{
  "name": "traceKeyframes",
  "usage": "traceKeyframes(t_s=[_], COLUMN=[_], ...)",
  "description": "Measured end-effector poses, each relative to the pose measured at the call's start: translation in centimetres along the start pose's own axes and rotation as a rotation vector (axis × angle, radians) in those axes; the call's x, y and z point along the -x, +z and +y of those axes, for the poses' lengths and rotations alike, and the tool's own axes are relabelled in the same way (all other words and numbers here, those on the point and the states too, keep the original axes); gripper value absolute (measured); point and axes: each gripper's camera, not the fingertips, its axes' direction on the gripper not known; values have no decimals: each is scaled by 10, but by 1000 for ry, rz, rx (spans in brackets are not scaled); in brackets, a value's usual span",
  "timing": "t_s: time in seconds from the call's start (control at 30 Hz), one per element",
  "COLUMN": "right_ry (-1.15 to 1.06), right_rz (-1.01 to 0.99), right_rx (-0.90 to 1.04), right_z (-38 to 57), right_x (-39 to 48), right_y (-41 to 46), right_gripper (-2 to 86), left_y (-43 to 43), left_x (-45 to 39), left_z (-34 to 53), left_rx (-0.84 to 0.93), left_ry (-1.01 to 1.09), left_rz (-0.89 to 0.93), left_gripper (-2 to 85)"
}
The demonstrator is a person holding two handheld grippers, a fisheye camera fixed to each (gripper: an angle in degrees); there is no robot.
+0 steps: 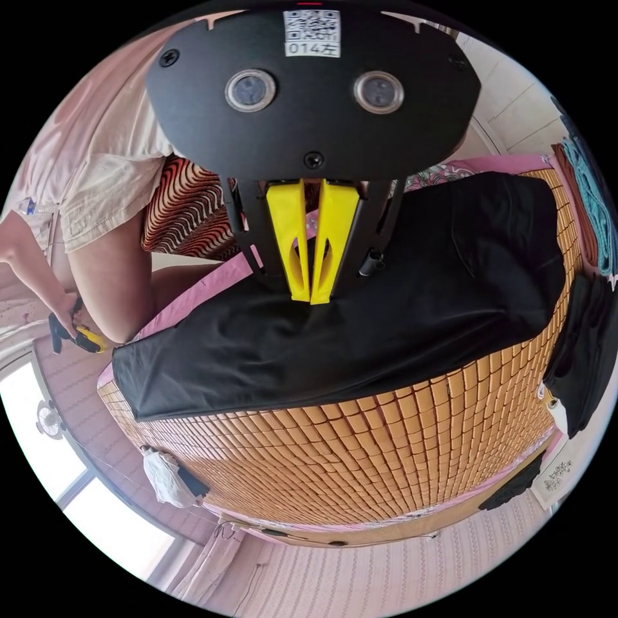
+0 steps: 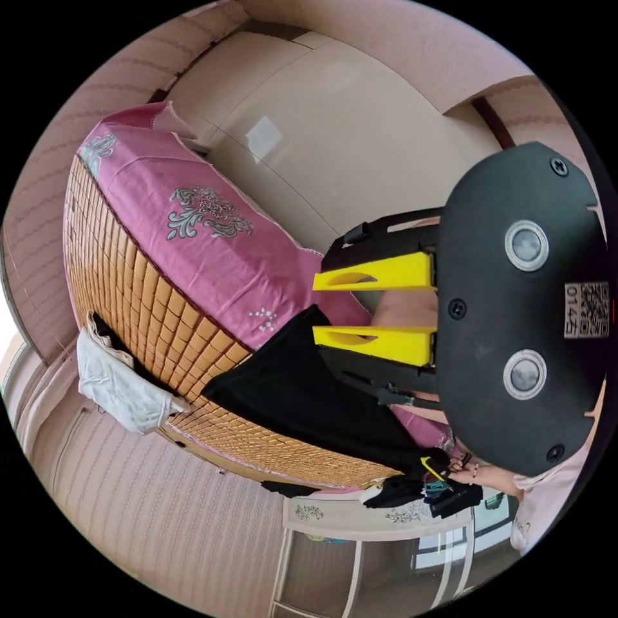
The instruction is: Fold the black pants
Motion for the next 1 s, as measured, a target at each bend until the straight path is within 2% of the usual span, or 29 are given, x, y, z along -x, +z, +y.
traceKeyframes(t_s=[0.27,0.5,0.63,0.8,1.0], right_ry=[141,119,70,-65,-147], right_rz=[-214,-218,-283,-206,-78], right_rx=[-101,-91,-165,-135,-2], right_z=[5,15,19,12,10], right_x=[-30,-41,-33,-11,3], right_y=[29,50,50,65,130], right_gripper=[12,3,1,1,2], left_y=[-3,-6,-9,-14,-30], left_x=[2,8,10,14,35], left_z=[1,5,6,8,16], left_rx=[13,4,21,35,8], left_ry=[7,-1,8,26,-17], left_rz=[-21,-14,-17,-14,-28], left_gripper=[-10,-10,-10,-10,-10])
